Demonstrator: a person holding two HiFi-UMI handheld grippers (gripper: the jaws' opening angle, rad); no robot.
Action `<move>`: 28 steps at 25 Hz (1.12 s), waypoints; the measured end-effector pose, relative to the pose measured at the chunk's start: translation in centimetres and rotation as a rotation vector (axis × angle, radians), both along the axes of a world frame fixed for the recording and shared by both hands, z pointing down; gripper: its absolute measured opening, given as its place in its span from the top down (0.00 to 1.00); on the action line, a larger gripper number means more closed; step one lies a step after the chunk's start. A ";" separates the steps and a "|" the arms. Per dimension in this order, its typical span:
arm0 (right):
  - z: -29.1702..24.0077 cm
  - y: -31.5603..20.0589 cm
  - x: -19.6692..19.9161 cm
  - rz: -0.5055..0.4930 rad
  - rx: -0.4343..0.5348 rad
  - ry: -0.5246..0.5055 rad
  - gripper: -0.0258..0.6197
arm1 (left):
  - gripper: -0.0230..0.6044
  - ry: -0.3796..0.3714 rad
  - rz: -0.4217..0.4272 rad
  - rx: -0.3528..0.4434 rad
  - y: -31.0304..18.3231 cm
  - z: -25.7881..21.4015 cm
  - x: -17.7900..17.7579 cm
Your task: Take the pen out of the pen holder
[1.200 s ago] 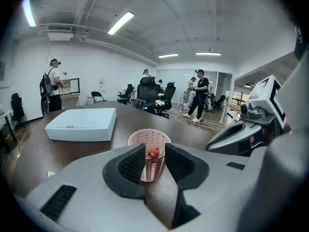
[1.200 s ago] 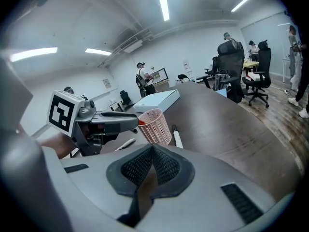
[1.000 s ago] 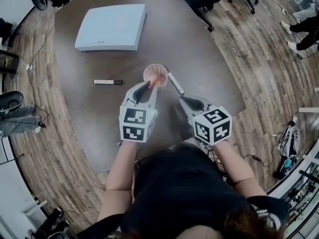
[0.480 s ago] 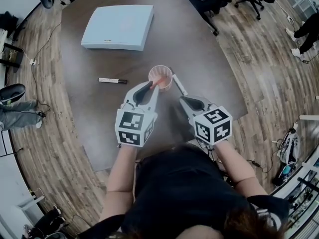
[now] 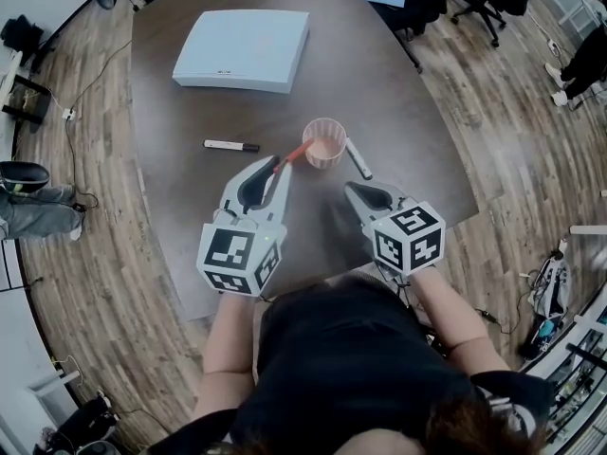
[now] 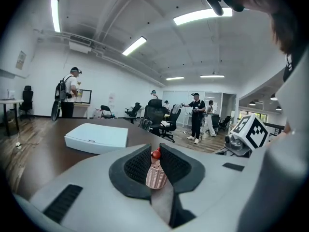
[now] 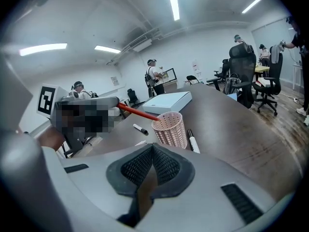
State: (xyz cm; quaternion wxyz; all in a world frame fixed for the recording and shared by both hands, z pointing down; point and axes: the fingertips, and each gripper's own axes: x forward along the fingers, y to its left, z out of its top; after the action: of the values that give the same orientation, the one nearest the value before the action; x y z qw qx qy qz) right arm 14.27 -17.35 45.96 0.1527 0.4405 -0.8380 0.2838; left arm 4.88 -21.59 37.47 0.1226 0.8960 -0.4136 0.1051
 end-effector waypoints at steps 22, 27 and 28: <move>1.2 3.7 -8.7 -0.129 -0.024 0.021 0.93 | 0.85 -0.042 -0.276 -0.068 3.8 5.2 -14.3; 1.9 3.9 -9.4 -0.145 -0.040 0.033 0.93 | 0.85 -0.039 -0.319 -0.091 4.0 7.0 -15.9; 2.0 3.9 -9.6 -0.148 -0.043 0.035 0.93 | 0.85 -0.039 -0.327 -0.094 4.0 7.3 -16.2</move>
State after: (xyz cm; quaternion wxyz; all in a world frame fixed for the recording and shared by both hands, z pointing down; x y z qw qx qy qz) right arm 4.71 -13.49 47.93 0.1970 0.3790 -0.8591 0.2820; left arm -11.33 -17.55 44.77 0.1718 0.8079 -0.5508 0.1201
